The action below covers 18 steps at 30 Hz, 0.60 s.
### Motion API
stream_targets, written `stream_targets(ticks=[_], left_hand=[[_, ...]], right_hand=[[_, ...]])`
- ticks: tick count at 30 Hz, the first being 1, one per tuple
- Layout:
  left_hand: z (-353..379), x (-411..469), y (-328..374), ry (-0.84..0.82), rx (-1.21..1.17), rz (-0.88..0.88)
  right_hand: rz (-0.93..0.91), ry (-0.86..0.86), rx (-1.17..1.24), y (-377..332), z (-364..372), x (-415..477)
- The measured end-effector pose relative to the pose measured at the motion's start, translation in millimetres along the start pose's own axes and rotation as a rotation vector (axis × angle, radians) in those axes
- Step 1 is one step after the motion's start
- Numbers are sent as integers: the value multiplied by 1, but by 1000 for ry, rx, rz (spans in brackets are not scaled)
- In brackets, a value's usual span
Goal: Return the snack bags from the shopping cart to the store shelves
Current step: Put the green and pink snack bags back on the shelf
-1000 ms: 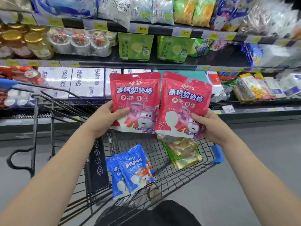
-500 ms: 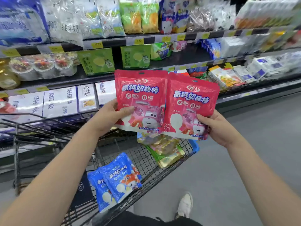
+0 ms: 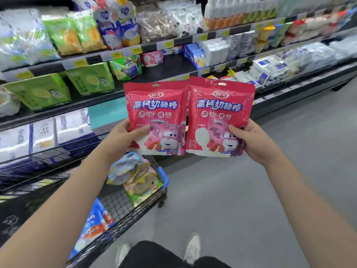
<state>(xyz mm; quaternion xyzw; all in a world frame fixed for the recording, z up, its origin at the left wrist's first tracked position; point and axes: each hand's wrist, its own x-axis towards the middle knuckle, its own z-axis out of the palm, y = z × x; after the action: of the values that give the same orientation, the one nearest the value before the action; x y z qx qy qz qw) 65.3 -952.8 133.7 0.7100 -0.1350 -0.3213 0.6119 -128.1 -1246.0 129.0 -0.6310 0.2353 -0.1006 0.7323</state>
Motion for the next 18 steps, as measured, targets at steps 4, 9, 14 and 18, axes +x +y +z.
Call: stream_targets(ticks=[4,9,14,18], left_hand=[[43,22,13,7,-39,27],[73,61,21,-2,-76,7],[91,113,22,-25,-117,13],[98,170,25,-26,-190,10]], right_hand=[[1,-2,-10,-10,-43,12],[9,5,-21,-15,-78,42],[7,33,-11,-20,-105,92],[7,50,-5,-29,-121,149]])
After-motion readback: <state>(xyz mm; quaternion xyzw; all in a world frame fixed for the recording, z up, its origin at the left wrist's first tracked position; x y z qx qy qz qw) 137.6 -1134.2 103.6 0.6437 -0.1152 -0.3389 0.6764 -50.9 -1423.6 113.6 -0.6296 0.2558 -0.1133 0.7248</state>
